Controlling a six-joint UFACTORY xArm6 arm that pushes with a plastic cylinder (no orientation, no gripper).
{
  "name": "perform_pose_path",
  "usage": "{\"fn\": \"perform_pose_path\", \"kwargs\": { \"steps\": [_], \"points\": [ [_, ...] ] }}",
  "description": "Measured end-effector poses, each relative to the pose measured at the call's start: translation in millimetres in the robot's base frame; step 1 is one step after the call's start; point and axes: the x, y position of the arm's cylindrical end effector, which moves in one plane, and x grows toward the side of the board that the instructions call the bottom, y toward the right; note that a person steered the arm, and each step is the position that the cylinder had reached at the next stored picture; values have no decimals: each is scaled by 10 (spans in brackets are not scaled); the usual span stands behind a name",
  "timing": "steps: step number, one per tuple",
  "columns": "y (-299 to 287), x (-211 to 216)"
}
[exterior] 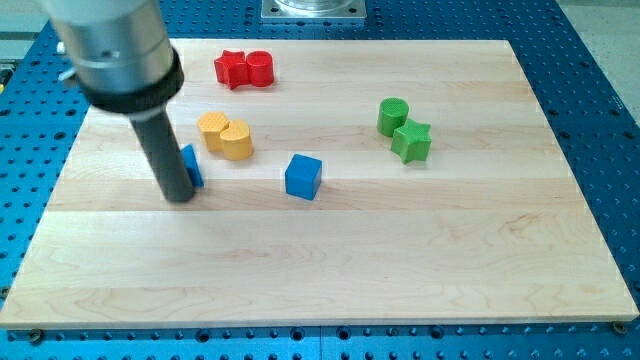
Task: Move the blue cube to the bottom right of the yellow heart
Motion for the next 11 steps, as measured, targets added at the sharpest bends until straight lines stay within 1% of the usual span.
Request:
{"fn": "perform_pose_path", "kwargs": {
  "steps": [1, 2, 3, 4, 5, 6, 7, 8, 10, 11],
  "points": [
    [-64, -248],
    [-77, 355],
    [601, 920],
    [1384, 758],
    [1223, 426],
    [1326, 426],
    [1726, 320],
    [1730, 158],
    [599, 25],
    [923, 87]
  ]
}}
